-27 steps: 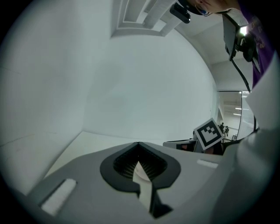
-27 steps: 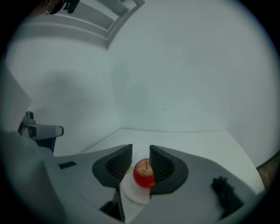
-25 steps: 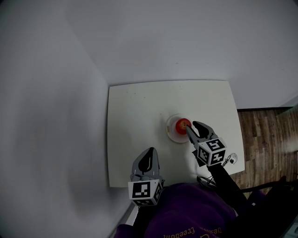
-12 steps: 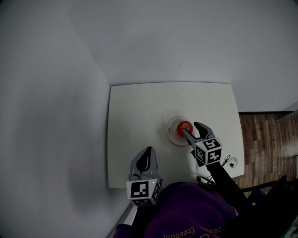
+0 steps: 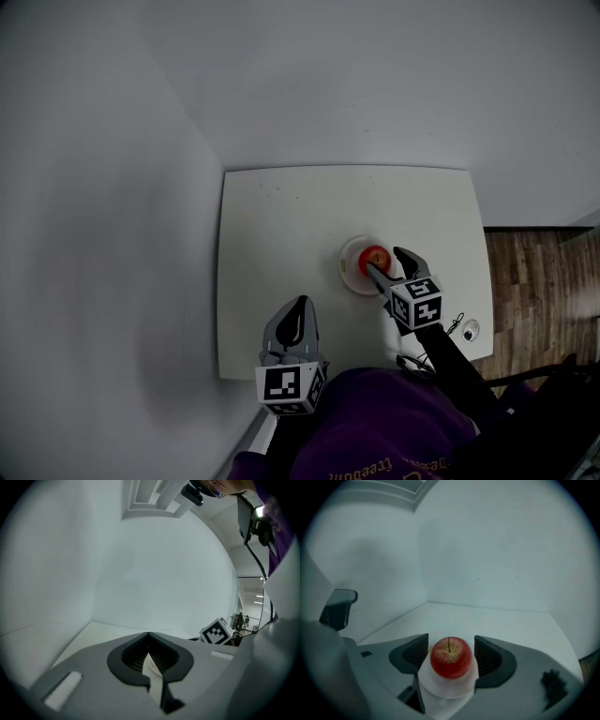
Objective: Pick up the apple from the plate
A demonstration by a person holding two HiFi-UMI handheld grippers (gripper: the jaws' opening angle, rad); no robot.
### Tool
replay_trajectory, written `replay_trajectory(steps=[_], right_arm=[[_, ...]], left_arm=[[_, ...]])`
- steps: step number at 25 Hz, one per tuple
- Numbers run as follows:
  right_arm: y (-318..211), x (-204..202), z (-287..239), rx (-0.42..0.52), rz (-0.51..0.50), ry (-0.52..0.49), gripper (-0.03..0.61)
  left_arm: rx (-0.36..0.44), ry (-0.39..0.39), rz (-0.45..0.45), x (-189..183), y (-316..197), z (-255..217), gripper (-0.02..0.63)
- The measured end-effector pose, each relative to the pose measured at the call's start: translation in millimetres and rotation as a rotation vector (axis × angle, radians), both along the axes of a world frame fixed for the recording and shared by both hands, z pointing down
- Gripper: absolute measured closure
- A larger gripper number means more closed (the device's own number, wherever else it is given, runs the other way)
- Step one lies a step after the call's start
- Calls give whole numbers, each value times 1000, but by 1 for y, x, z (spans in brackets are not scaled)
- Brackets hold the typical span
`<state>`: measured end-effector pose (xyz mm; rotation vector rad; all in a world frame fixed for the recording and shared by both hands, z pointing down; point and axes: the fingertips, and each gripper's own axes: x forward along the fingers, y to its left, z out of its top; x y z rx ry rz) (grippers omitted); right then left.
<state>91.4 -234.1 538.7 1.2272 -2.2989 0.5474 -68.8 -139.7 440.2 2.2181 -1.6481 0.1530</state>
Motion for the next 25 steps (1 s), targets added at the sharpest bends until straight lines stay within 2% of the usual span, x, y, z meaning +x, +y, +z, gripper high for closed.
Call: replay_trajectory(steps=[4,25], right_arm=[[0,-2,8,-24,-5,4,276],[1,-4,34,-100,-8,50,253]], left_arm=[[-6,-1,-22,-4,-1,0,607],[-22,-3,-12,-8,-2,7,607]])
